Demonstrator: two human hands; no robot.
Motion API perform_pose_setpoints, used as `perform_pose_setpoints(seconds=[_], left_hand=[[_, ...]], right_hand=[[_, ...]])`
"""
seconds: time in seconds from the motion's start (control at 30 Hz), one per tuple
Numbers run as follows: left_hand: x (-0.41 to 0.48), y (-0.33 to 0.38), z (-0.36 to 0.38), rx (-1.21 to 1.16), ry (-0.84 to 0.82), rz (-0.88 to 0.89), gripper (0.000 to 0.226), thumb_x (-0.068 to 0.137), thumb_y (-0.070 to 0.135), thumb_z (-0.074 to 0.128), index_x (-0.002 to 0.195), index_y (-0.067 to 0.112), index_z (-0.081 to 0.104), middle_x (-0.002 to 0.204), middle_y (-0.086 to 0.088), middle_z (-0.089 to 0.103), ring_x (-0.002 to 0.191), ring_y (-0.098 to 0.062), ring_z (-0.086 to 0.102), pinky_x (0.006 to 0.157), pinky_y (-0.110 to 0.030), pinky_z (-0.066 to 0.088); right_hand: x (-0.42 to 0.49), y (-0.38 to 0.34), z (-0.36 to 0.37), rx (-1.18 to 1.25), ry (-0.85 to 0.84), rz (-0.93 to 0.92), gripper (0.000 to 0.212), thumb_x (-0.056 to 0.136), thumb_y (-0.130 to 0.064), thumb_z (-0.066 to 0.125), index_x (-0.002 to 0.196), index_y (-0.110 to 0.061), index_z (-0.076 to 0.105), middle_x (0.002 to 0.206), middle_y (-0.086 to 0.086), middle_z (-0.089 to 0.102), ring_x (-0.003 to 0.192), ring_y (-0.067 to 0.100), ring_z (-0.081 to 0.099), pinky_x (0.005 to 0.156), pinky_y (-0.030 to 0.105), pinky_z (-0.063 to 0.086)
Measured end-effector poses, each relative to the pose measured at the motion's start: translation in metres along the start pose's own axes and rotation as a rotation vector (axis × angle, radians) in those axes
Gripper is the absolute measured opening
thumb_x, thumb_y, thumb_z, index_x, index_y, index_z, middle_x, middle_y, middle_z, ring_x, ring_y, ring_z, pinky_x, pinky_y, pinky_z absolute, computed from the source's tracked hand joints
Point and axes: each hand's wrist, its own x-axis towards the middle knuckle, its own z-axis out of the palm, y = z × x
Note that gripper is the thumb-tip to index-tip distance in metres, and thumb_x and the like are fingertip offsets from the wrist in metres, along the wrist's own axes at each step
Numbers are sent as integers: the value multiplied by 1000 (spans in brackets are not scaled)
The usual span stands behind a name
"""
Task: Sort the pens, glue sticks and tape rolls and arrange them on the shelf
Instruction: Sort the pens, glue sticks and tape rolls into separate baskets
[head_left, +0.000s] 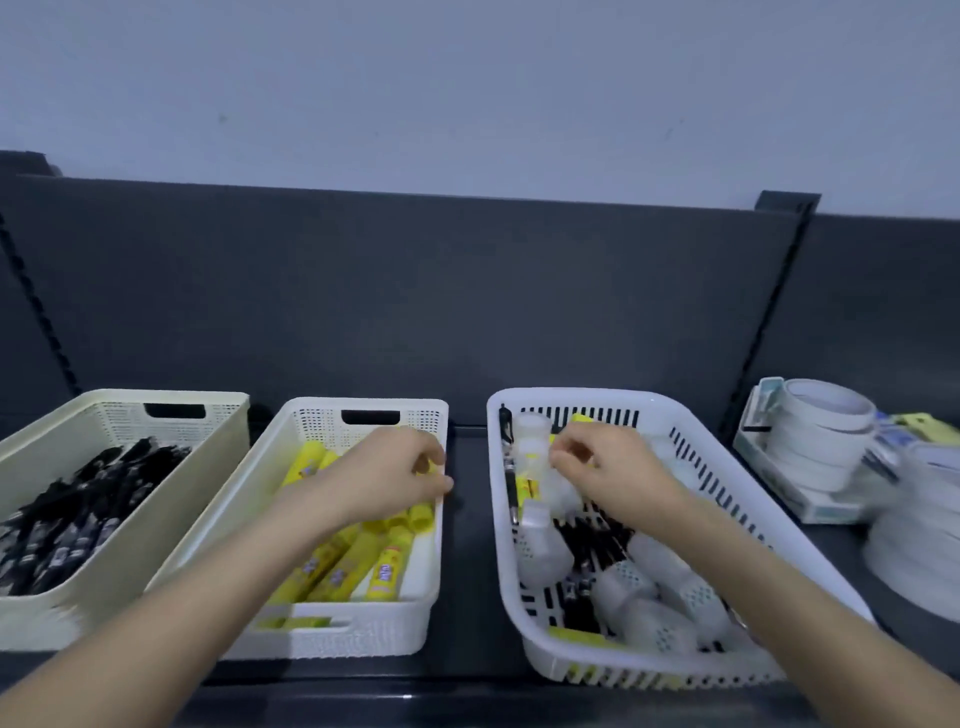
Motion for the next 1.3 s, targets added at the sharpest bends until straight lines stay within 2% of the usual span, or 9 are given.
perform_pose_setpoints(seconds=[0.2,0.33,0.53,0.73,0.83,1.0,1.1,1.2,1.3], left_hand=[[35,51,24,-27,-10,203,23,92,22,51,108,13,65,107,-1,67,98,-15,59,83,-25,43],[58,89,41,54,-155,356,30,93,13,45,118,11,61,124,-4,58,117,-21,50,97,-29,40],[81,111,68,252,-368,525,30,87,19,54,117,16,59,118,-3,59,110,-21,52,93,-40,44],[85,120,74,133,-375,479,34,90,18,49,122,24,57,120,3,59,111,-18,54,94,-32,44],[78,133,71,-82,-467,462,36,92,26,51,128,21,53,125,4,57,112,-12,52,91,-21,40],[69,146,71,0,-509,555,53,82,30,67,131,21,49,109,5,53,89,-6,42,68,-11,32],[71,133,53,43,-366,501,57,78,21,67,132,26,49,113,7,52,99,-7,43,76,-15,31],[72,108,35,190,-498,363,58,80,24,65,135,30,47,114,10,45,112,-9,42,91,-20,35],[71,94,42,156,-507,319,35,85,38,61,117,23,64,114,11,58,113,-12,52,99,-32,43]], right_hand=[[-26,78,-40,-25,67,216,16,88,-12,54,74,-13,61,68,0,58,65,14,49,55,11,35],[-39,101,-47,-31,-83,275,12,86,-14,58,77,-17,65,77,-1,63,71,13,55,62,19,38],[-55,102,-52,-192,-206,264,17,82,-32,62,69,-27,53,68,-8,53,68,10,49,58,16,36],[-66,85,-46,-296,-307,321,41,83,-38,55,98,0,57,93,11,62,89,31,60,67,35,46],[-72,70,-46,-363,-363,345,47,81,-49,55,106,-9,59,106,6,61,97,24,59,74,32,47],[-78,56,-50,-396,-543,379,41,73,-49,65,94,-20,45,86,-4,43,81,17,47,58,26,36],[-74,64,-48,-305,-548,402,37,80,-34,59,111,-19,47,95,-1,43,82,17,47,59,26,39],[-69,72,-43,-208,-516,413,36,90,-19,45,126,-15,43,114,4,50,97,19,51,69,24,42],[-62,77,-38,-148,-423,427,34,93,-11,36,127,-12,41,125,9,48,92,19,46,56,16,36]])
